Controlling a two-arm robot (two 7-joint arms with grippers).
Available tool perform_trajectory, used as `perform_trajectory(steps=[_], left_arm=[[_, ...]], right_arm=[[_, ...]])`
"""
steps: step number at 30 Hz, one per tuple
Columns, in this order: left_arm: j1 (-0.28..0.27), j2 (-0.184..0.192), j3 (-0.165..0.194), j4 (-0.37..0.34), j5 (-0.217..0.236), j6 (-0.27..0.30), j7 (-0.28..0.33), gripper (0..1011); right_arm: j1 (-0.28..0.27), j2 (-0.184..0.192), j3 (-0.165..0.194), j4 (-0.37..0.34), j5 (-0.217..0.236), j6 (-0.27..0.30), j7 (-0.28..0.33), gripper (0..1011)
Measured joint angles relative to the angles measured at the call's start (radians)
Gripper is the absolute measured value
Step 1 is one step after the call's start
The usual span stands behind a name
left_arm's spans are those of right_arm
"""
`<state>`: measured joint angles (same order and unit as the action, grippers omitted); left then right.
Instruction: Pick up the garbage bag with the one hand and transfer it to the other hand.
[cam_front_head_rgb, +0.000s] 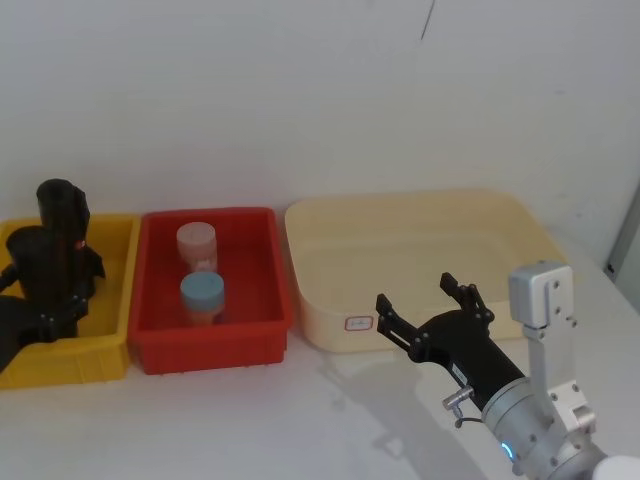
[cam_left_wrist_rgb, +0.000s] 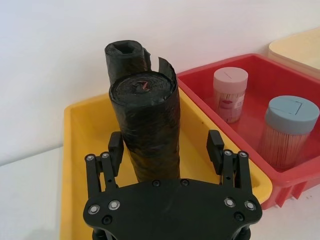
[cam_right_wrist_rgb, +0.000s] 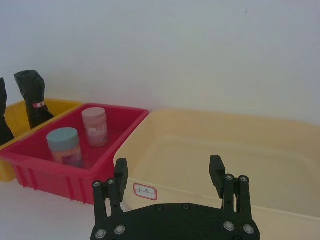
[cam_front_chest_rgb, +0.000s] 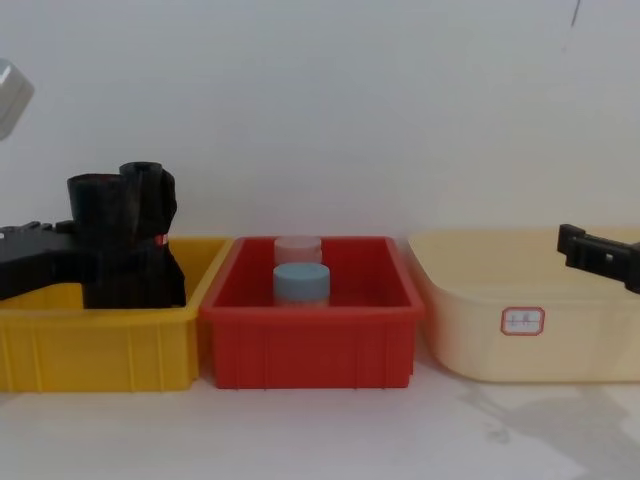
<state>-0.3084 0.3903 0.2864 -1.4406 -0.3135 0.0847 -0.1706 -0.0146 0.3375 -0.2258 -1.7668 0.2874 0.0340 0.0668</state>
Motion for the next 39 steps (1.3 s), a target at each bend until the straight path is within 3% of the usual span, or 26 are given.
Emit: perform_trajectory(steps=[17, 24, 31, 39], left_arm=[[-0.035, -0.015, -0.002, 0.033, 0.031, 0.007, 0.0, 972], [-0.042, -0.019, -0.005, 0.038, 0.042, 0.013, 0.002, 816], [-0.033, -0.017, -0.011, 0.025, 0.05, 0.018, 0.001, 581], [-0.01, -0.004, -0.013, -0.01, 0.067, 0.03, 0.002, 506]], right_arm=[[0.0, 0.0, 0.0, 0.0, 0.0, 0.0, 0.0, 1001], [0.0, 0.0, 0.0, 0.0, 0.0, 0.0, 0.0, 1001], [0.0, 0.0, 0.0, 0.0, 0.0, 0.0, 0.0, 1001], [0.0, 0.0, 0.0, 0.0, 0.0, 0.0, 0.001, 1001]])
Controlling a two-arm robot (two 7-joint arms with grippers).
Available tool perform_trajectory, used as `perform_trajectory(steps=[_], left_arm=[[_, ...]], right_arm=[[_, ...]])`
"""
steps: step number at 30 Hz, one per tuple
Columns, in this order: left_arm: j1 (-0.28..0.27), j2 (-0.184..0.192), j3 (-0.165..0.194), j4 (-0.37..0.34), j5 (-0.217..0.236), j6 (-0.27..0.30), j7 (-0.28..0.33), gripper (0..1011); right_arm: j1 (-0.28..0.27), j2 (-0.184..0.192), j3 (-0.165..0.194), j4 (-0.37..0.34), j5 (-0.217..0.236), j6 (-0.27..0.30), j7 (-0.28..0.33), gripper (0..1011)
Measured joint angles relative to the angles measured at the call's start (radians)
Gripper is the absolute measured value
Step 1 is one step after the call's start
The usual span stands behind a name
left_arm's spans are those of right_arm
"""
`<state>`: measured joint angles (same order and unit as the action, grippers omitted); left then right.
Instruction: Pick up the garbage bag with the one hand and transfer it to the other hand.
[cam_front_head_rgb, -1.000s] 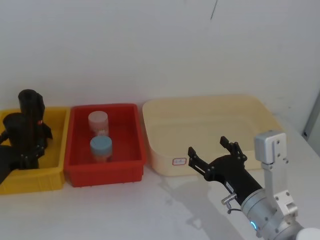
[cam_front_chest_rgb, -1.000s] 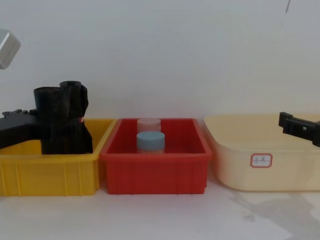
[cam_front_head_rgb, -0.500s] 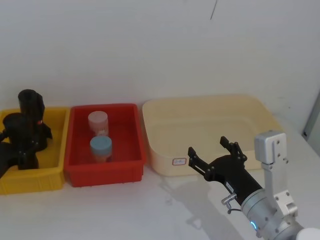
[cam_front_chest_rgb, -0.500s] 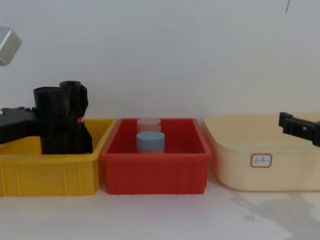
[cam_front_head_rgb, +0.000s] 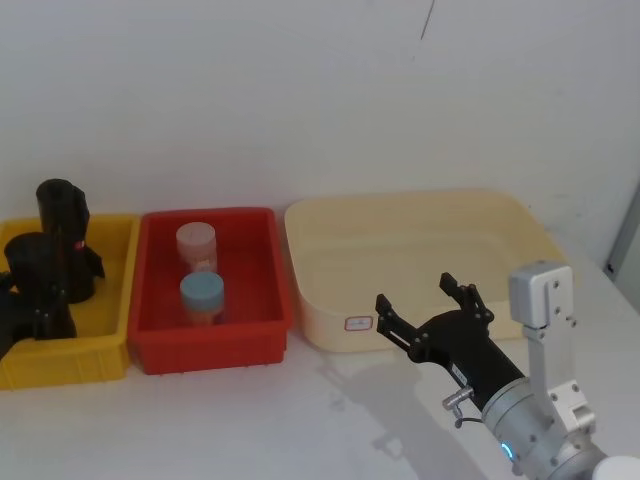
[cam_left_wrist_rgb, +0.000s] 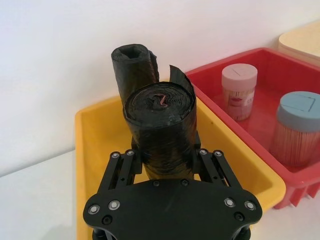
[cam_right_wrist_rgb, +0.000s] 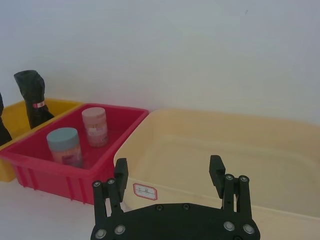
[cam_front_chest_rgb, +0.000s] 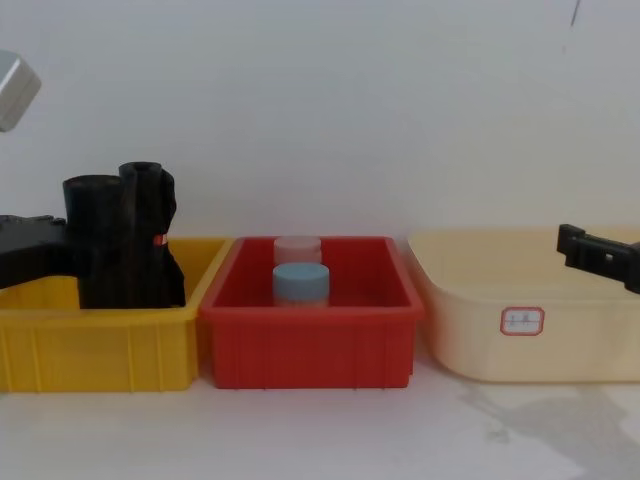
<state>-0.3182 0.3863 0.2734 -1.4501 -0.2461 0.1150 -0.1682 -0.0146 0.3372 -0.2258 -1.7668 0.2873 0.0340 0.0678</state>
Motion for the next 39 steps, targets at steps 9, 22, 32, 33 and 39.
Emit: perform_trajectory(steps=[9, 22, 32, 33, 39], left_arm=[[0.026, 0.023, -0.001, -0.062, 0.022, 0.023, -0.003, 464], [-0.004, 0.065, 0.006, -0.197, 0.07, 0.074, -0.034, 464], [-0.048, 0.06, 0.025, -0.247, 0.073, 0.085, -0.084, 464], [-0.054, 0.056, 0.028, -0.251, 0.069, 0.085, -0.093, 464], [-0.074, 0.036, 0.044, -0.263, 0.042, 0.084, -0.138, 464]], right_arm=[[0.009, 0.01, -0.002, -0.003, 0.012, -0.001, 0.044, 1001], [0.066, 0.058, -0.017, -0.02, 0.048, 0.031, 0.175, 1001], [0.147, 0.116, -0.054, -0.031, 0.073, 0.077, 0.302, 1001], [0.154, 0.119, -0.058, -0.032, 0.075, 0.082, 0.315, 1001], [0.217, 0.137, -0.094, -0.033, 0.084, 0.118, 0.377, 1001]])
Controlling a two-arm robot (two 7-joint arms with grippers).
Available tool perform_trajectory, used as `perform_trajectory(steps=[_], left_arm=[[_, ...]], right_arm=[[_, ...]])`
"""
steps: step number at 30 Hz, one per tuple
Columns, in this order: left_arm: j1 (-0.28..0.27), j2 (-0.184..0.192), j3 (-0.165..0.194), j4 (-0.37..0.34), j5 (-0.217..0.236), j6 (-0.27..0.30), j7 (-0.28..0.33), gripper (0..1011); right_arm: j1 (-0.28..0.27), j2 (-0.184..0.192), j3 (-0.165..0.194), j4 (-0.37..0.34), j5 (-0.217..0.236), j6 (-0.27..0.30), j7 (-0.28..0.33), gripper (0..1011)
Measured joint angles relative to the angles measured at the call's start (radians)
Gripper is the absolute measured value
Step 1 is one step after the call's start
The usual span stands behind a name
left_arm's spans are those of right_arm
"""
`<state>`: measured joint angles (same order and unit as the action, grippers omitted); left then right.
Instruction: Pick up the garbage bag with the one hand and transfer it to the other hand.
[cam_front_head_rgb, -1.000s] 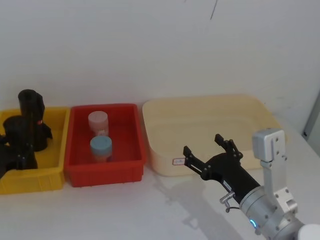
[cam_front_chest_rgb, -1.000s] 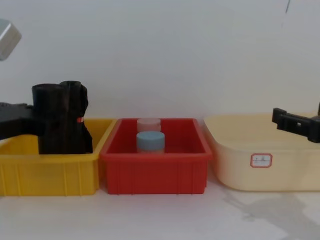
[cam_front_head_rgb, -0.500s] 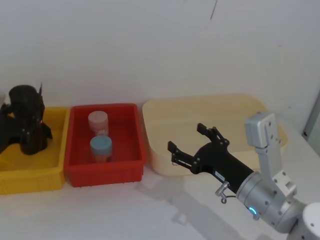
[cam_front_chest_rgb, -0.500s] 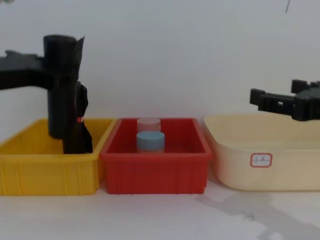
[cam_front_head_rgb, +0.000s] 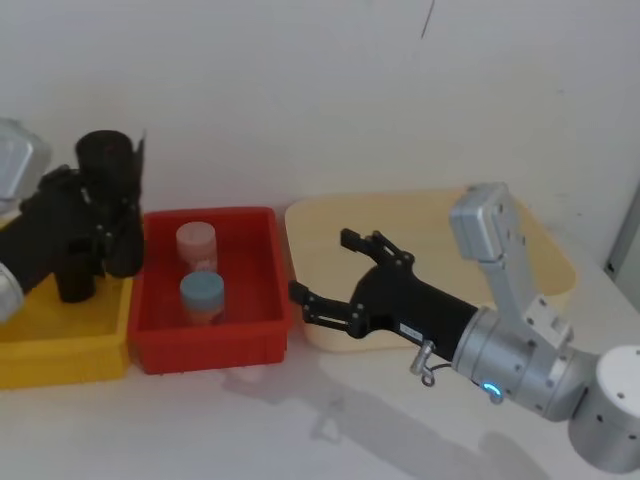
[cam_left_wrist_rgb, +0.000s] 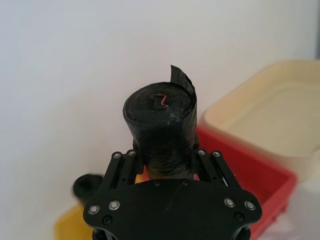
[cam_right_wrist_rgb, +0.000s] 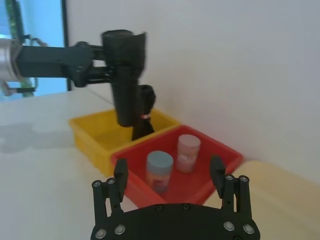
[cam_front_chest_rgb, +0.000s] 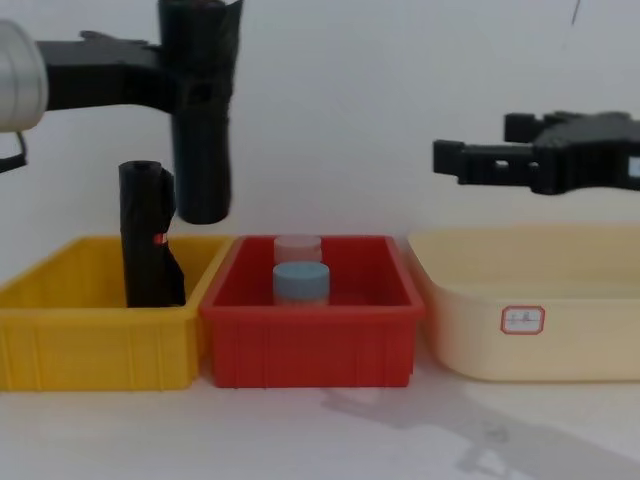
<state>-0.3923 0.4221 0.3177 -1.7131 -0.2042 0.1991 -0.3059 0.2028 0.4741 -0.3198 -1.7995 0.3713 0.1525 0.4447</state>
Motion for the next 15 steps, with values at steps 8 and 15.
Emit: perform_trajectory(steps=[8, 15], left_arm=[[-0.015, -0.031, 0.029, -0.007, -0.054, -0.009, -0.064, 464], [-0.016, -0.047, 0.053, -0.017, -0.093, -0.014, -0.108, 463]], right_arm=[[0.061, 0.001, -0.045, 0.002, 0.005, 0.042, 0.043, 1001], [0.093, -0.004, -0.072, 0.01, 0.006, 0.062, 0.054, 1001]])
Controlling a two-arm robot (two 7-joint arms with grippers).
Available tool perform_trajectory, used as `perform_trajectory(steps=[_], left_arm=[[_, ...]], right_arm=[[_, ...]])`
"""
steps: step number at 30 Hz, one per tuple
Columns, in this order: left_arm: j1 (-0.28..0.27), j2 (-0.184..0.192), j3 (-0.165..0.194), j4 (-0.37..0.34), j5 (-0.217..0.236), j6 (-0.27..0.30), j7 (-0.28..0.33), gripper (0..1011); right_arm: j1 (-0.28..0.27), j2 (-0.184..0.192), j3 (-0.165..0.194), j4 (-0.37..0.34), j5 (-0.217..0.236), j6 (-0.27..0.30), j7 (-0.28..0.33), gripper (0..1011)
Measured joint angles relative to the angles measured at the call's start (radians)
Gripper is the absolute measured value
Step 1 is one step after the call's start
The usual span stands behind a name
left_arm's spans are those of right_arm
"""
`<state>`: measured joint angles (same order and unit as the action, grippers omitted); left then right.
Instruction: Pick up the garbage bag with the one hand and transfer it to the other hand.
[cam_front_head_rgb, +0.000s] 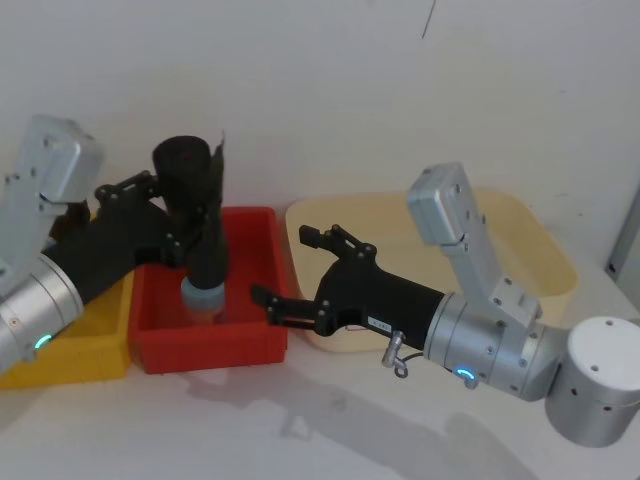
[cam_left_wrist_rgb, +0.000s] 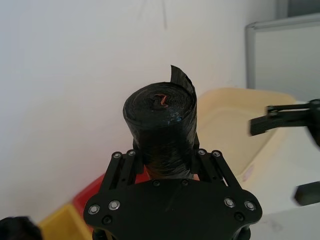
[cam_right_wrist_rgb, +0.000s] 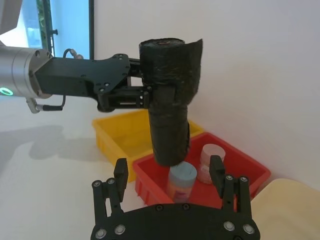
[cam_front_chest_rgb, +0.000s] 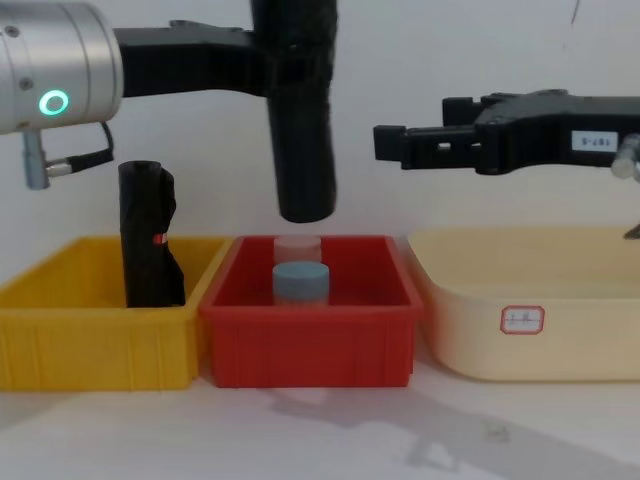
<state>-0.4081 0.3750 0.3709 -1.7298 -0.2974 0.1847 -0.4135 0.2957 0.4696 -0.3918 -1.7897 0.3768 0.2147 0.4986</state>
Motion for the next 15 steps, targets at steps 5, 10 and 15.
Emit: perform_trajectory(steps=[5, 10, 15], left_arm=[[0.0, -0.003, 0.013, -0.009, -0.017, -0.001, -0.019, 464], [0.001, -0.004, 0.022, -0.014, -0.03, -0.001, -0.033, 464], [0.0, -0.005, 0.031, -0.016, -0.042, -0.008, -0.044, 464]], right_arm=[[0.015, -0.002, -0.012, 0.009, 0.0, 0.01, 0.001, 1001], [0.027, -0.003, -0.024, 0.021, -0.002, 0.019, -0.001, 1001], [0.035, -0.002, -0.033, 0.032, -0.004, 0.023, -0.005, 1001]])
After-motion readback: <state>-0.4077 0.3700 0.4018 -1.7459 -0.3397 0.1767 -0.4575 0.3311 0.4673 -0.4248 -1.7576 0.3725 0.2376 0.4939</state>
